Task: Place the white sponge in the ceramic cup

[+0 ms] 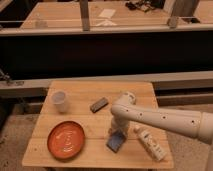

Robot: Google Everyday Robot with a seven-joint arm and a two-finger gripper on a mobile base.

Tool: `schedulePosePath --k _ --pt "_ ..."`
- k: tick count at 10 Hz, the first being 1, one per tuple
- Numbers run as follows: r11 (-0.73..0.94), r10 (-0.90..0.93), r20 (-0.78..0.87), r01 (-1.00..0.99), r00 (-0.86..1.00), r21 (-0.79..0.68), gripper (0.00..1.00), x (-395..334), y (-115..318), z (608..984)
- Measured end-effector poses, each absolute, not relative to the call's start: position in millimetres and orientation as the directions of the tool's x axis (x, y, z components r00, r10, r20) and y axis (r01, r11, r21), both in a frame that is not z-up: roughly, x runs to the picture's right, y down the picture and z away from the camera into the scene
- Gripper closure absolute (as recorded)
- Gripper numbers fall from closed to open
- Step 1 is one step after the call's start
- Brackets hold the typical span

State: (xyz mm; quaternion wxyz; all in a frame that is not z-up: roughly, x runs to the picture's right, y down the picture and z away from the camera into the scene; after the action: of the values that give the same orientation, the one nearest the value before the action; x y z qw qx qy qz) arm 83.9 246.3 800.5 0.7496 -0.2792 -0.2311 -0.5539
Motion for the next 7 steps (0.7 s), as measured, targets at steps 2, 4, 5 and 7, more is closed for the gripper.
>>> schedulePosePath --k 2,4,5,7 --pt "0.231 -0.704 0.653 0.959 0.28 -0.162 0.64 84 243 799" --pt "0.23 -0.705 0.652 0.96 0.279 -0.161 0.67 85 243 798" --pt "0.228 -0.707 0.651 0.96 0.277 -0.161 0.67 86 241 798" --pt "0.222 -0.713 0.645 0.961 0.275 -0.164 0.67 88 229 791"
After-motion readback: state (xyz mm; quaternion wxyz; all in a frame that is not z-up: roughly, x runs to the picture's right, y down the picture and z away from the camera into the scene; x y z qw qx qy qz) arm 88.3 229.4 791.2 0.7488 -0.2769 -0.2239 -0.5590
